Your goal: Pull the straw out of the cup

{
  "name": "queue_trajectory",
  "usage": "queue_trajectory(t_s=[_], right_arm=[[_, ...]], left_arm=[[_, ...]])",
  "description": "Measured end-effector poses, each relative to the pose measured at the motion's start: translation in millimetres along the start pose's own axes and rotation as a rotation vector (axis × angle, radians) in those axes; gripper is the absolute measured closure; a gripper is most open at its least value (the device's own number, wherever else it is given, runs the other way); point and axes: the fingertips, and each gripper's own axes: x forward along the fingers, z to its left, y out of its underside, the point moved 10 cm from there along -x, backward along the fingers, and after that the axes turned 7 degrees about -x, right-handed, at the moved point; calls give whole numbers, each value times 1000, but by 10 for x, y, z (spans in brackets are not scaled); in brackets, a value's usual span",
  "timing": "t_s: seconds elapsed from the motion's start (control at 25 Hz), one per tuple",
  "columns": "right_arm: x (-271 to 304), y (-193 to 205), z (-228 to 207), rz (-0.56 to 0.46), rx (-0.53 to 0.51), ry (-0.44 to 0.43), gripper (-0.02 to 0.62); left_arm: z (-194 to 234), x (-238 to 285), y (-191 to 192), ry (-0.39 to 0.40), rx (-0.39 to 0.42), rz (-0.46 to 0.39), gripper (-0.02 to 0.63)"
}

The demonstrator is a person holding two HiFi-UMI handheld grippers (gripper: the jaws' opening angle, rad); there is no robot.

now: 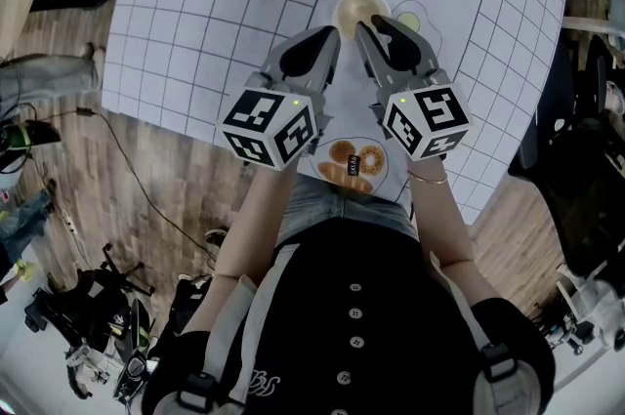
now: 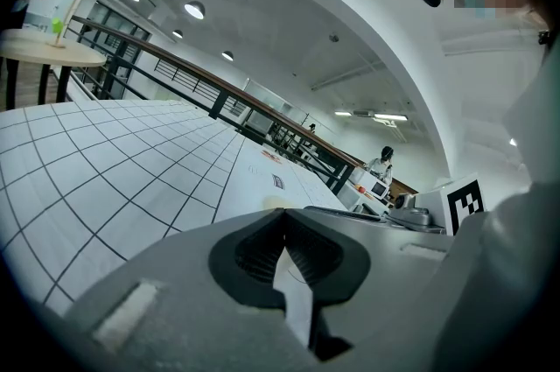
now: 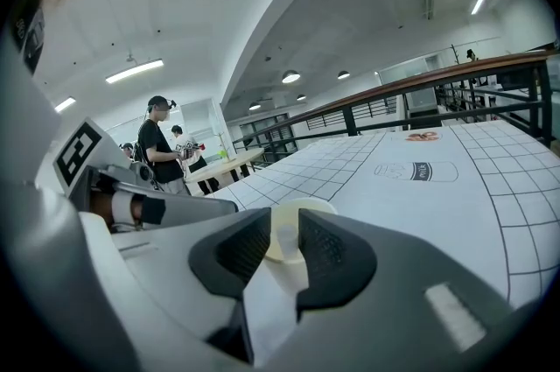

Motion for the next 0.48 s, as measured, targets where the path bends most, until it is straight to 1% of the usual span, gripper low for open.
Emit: queue_trajectory(t_s=[0.48], right_arm=[[-127, -89, -66, -44, -2, 69, 400]], left_arm=[[-95, -32, -60, 16, 26, -11, 607]])
